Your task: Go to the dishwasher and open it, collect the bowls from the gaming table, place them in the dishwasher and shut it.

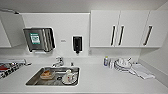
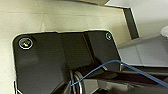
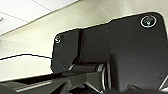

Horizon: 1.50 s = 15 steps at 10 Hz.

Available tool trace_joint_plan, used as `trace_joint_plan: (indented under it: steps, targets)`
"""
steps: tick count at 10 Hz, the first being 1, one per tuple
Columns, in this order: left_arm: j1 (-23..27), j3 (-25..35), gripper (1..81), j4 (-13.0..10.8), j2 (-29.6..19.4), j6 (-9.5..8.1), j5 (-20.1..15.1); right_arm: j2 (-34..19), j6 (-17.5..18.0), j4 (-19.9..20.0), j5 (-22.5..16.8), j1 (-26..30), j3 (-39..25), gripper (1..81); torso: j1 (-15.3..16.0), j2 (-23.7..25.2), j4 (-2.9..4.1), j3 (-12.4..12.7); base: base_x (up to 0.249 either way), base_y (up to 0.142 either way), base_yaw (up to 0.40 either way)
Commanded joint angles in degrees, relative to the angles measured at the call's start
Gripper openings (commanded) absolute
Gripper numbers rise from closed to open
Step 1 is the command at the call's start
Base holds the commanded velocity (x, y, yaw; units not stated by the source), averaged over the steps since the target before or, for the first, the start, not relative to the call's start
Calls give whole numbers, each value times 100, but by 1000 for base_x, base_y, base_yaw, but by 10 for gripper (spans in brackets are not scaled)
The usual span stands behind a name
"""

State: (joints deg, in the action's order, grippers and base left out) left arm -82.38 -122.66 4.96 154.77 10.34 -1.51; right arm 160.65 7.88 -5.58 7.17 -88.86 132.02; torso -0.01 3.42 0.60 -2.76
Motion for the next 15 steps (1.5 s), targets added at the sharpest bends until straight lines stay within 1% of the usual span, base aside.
trace_joint_plan:
  steps: [1, 5, 7, 8, 9, 11, 12, 13, 15]
  targets:
    - [350, 111, 811, 66, -69, 12, -315, -65, -32, -74, -251, 293, -55, 811, 1, 0, 0, 0, 75, 0, 0]
    - [341, 119, 811, 49, -86, 20, -315, -118, -14, -31, -251, 276, -90, 811, 3, -2, 0, 0, 0, 0, 0]
    - [341, 145, 811, 40, -121, 21, -315, -250, 30, -4, -251, 258, -257, 811, 1, -2, 0, 0, 0, 0, 0]
    - [297, 232, 811, 14, -200, 30, -306, -416, 47, 5, -251, 258, -484, 811, 1, -2, 0, 0, 0, 0, 0]
    - [254, 391, 811, 5, -340, 30, -202, -557, 47, 13, -251, 267, -695, 811, 1, -2, 0, 0, 0, 0, 0]
    - [183, 820, 811, -4, -769, 30, 334, -751, 47, 13, -260, 267, -987, 811, 1, -2, 0, 0, 0, 0, 0]
    - [183, 1033, 811, 5, -956, 30, 459, -830, 47, 13, -260, 267, -1110, 811, 1, -2, 0, 0, 0, 0, 0]
    - [183, 1468, 811, 5, -1313, 21, 746, -927, 47, 13, -339, 302, -1242, 811, 1, -2, 0, 0, 0, 0, 0]
    - [183, 2295, 811, -4, -1981, 21, 1099, -1372, 56, 22, -383, 363, -1870, 811, 740, 1148, 0, 0, 0, 0, 0]
